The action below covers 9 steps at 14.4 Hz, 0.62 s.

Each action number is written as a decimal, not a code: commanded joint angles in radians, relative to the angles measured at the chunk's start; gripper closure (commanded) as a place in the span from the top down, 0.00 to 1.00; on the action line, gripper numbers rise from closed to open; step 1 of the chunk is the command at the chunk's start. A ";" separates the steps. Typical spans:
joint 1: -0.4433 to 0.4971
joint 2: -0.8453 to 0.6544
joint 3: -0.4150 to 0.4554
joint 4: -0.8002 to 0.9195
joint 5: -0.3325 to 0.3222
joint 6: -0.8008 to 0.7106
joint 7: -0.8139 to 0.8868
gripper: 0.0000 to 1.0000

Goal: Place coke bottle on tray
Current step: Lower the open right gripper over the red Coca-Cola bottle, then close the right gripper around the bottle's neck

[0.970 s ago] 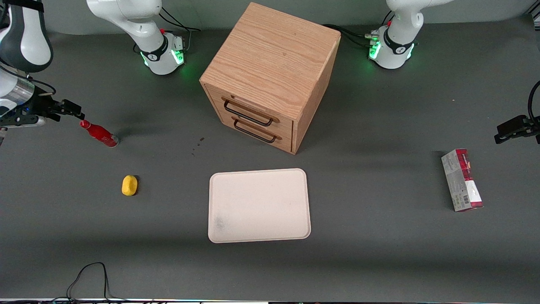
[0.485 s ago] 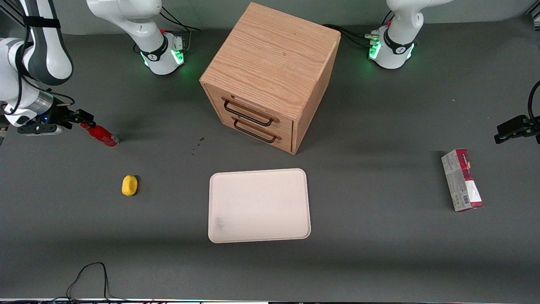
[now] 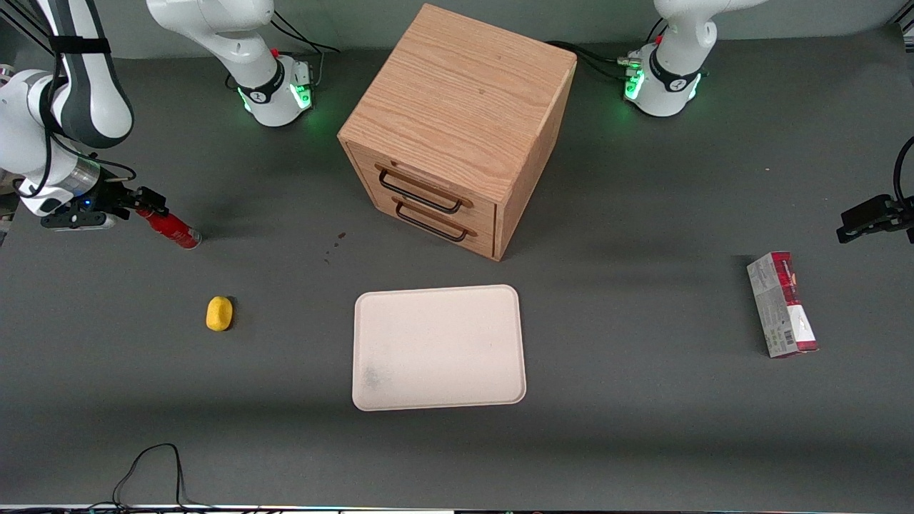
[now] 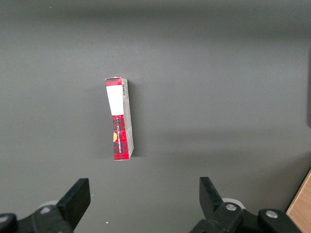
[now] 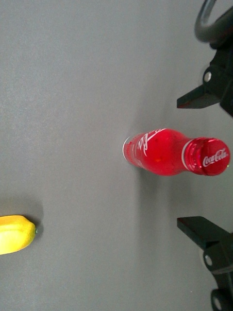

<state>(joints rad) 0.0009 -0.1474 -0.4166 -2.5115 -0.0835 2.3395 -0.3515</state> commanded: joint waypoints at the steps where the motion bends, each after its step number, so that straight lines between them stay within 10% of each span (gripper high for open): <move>1: 0.002 -0.006 -0.011 -0.018 -0.016 0.020 -0.026 0.95; 9: 0.001 -0.012 -0.025 -0.021 -0.016 0.014 -0.050 0.66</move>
<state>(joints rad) 0.0009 -0.1473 -0.4313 -2.5224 -0.0841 2.3394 -0.3728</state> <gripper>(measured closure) 0.273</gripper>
